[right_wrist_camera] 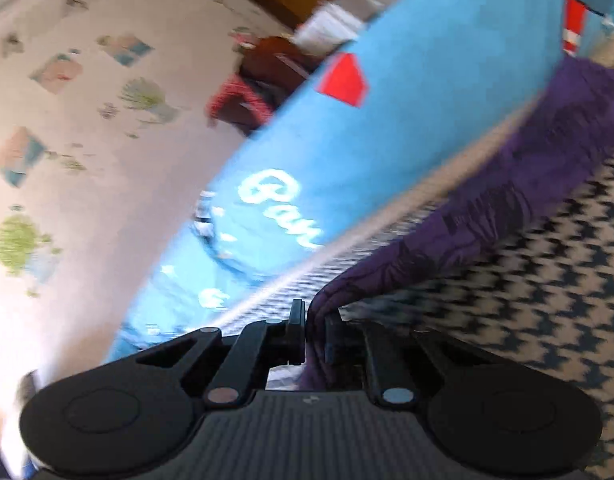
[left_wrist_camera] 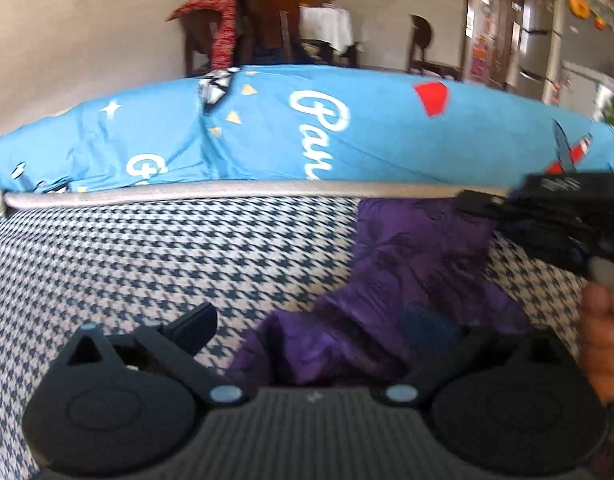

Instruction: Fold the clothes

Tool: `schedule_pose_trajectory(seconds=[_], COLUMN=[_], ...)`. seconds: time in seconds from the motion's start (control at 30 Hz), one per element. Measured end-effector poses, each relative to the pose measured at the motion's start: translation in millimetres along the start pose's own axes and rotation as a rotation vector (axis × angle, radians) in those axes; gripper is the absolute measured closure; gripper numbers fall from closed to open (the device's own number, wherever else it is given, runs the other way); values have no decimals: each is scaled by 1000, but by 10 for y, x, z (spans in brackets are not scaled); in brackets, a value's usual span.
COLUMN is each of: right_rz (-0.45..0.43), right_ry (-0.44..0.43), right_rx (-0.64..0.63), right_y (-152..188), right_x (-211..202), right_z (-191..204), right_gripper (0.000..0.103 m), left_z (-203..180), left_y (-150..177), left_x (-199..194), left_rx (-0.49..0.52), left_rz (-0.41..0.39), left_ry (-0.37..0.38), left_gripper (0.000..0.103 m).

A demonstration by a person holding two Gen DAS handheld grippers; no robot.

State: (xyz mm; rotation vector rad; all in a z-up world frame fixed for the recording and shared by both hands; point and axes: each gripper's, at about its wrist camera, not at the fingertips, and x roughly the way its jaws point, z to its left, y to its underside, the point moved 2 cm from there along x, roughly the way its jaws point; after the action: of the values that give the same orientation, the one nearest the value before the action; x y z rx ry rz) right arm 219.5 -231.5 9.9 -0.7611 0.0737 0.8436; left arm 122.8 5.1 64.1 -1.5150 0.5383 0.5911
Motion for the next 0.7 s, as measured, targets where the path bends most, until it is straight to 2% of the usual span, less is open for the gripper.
schedule_pose_trajectory(seconds=[0.17,0.37,0.5,0.57,0.7], right_rz=[18,-22,-89,-120,-181], right_ry=[-101,-199,-211,-193,-143], right_rx=[-79,-104,-76,-70,-38], right_y=[64,-21,-180,-242,-354], right_x=[-61,-289,-554,-675,-937], right_z=[290,423,361,304,130], right_gripper=[91,91,91,91,92], left_z=[227,275,172,99,-40], left_y=[-84,-110,-98,-88,-71], left_x=[-53,-91,-138,-155,-175], left_rx=[-102,-129,-113,-99,-59], left_rz=[-6,-8,-12,-11,-15], left_ry=[-7,15,68,98,111], left_gripper=[0,0,0,0,0])
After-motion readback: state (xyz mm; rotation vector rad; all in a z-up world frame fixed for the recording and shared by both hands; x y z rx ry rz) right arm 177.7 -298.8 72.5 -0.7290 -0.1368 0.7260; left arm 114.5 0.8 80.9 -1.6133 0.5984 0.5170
